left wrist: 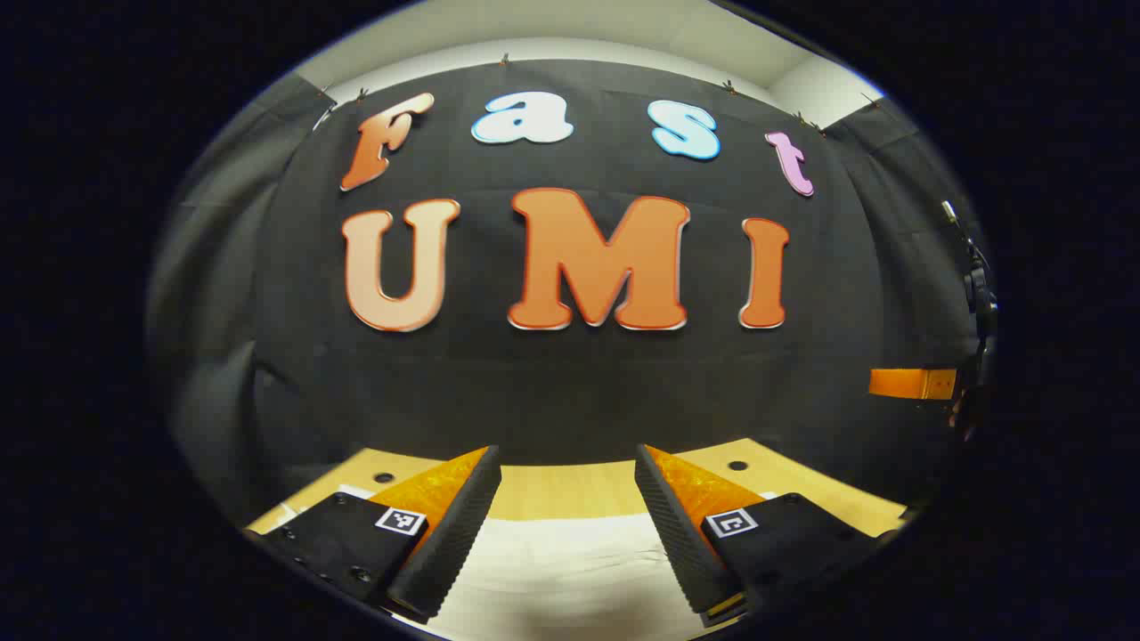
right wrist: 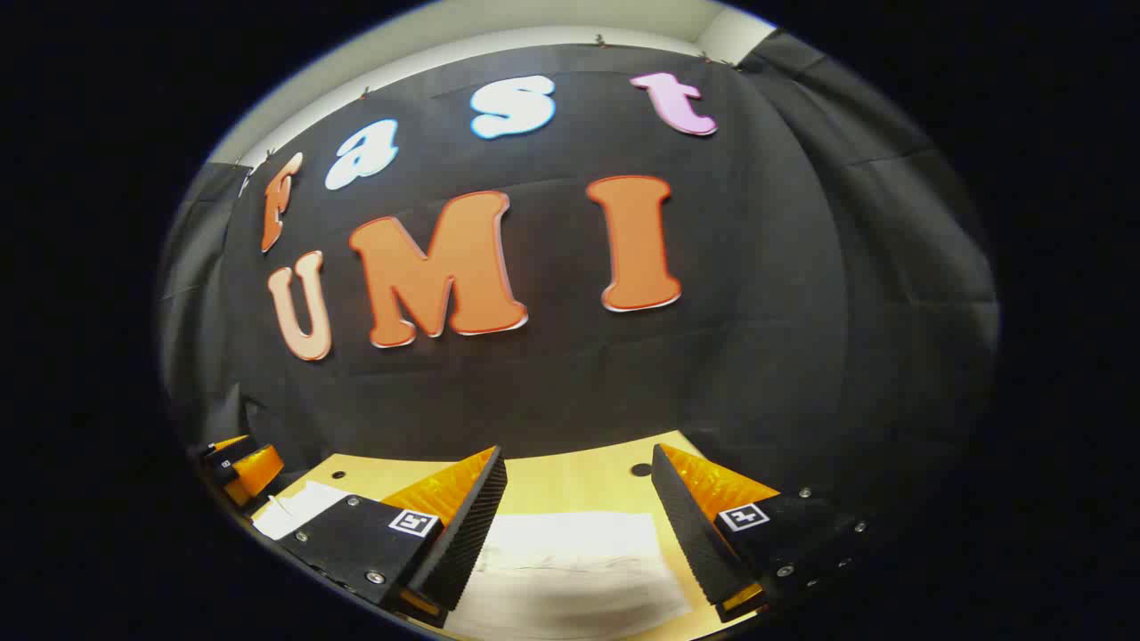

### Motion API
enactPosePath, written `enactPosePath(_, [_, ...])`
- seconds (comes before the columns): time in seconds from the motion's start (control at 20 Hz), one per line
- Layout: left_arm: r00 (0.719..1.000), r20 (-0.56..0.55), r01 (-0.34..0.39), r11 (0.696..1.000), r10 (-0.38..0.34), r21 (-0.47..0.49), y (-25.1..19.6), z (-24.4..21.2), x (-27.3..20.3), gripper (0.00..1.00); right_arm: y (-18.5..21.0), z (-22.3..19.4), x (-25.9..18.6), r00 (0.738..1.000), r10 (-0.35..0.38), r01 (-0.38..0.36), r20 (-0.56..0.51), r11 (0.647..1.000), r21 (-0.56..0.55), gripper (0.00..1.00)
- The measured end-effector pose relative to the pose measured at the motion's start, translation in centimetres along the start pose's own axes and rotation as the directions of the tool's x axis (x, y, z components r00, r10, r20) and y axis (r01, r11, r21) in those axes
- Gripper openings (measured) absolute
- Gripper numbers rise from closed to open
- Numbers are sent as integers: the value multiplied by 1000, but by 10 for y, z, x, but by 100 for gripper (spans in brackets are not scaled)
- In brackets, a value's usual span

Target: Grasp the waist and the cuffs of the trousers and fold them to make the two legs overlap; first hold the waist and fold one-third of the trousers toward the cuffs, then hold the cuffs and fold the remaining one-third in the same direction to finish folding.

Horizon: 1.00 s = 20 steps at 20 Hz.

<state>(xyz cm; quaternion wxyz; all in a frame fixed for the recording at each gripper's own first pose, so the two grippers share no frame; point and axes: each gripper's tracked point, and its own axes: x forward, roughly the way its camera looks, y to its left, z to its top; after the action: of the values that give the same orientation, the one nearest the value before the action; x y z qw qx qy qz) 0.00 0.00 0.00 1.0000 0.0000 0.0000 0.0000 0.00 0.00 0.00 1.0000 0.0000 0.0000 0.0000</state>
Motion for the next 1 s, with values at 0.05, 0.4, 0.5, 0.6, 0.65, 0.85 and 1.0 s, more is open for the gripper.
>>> enactPosePath(0.05, [1000,-2,-1,1000,1,7,28,1,-3,98,19,3,-4,1000,-11,11,10,1000,-10,99])
enactPosePath(0.4, [998,-12,-69,997,70,40,201,11,-28,98,116,-6,-41,999,-36,36,16,999,-15,98])
enactPosePath(0.5, [991,18,-133,990,133,39,242,19,-40,95,128,-15,-52,999,-36,35,-19,998,-50,99])
enactPosePath(0.6, [989,33,-141,990,141,2,252,23,-49,95,124,-8,-62,997,-76,76,6,992,-96,99])
enactPosePath(0.65, [989,25,-145,989,145,-7,255,18,-52,95,124,-3,-65,996,-84,85,19,991,-101,99])
enactPosePath(0.85, [990,3,-144,989,144,-13,264,12,-62,98,124,0,-68,996,-92,93,14,993,-79,98])
enactPosePath(1.0, [986,-2,-164,986,164,-42,271,11,-65,98,119,-1,-69,995,-95,95,8,993,-69,99])
